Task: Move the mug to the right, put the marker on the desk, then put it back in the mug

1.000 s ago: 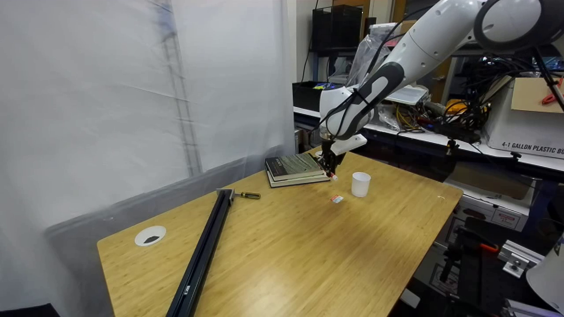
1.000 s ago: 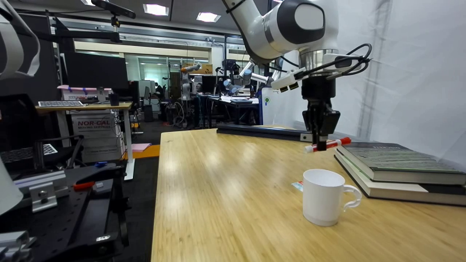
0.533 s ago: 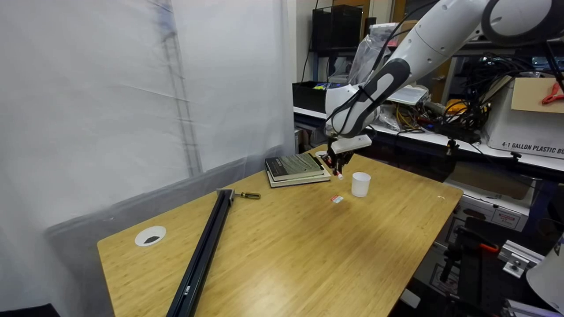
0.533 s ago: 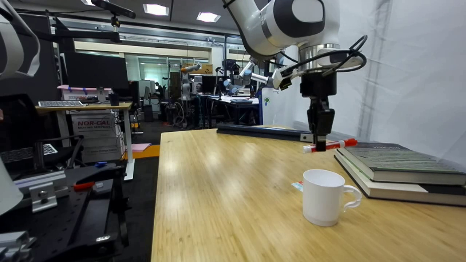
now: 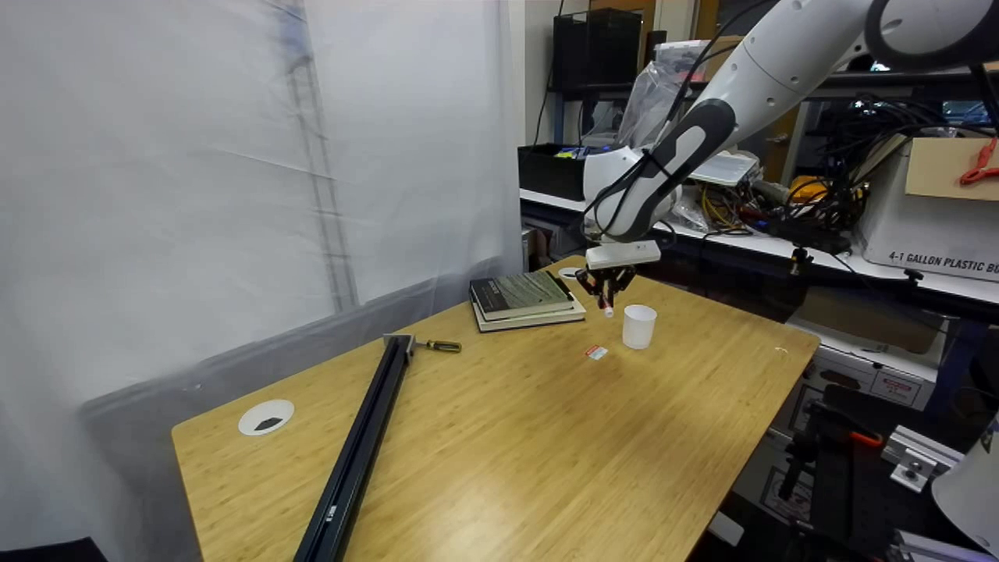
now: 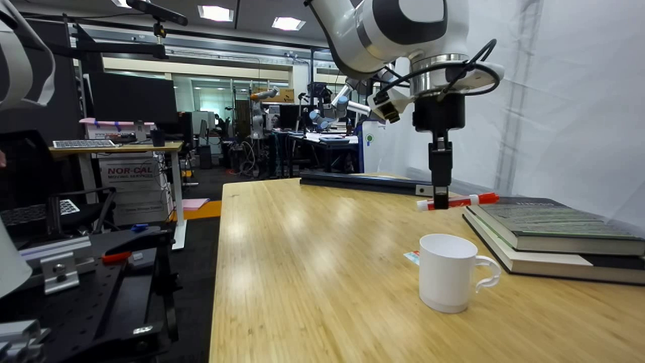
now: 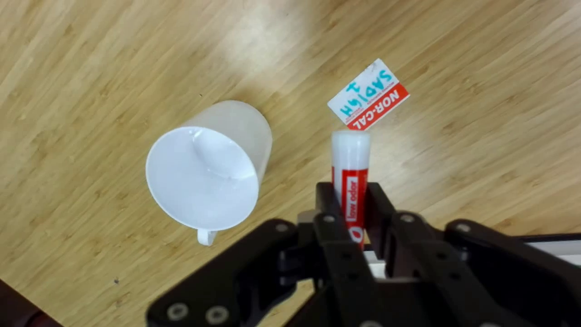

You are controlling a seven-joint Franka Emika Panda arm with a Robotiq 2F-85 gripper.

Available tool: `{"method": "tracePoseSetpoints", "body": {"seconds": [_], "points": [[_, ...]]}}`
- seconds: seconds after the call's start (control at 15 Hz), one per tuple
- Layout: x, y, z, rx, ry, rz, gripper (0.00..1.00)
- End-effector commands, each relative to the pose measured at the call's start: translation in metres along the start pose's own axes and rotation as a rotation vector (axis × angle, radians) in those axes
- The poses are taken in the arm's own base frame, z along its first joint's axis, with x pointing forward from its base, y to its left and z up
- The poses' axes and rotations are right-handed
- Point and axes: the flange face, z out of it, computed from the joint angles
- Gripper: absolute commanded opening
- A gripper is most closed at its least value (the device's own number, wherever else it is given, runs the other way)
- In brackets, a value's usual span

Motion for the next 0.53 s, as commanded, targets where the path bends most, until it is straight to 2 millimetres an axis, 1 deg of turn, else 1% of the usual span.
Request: {"method": "tracePoseSetpoints", "body": {"seconds": [0.0,0.13,0.47], "points": [[-0.004,0.016,-0.013,0.014,0.02,0.116,0.05],[-0.004,0.022,-0.015,0.004,0.033,0.178,0.05],[-0.005,0.03,-0.018,-0.031,0.079,0.303,0.05]]}}
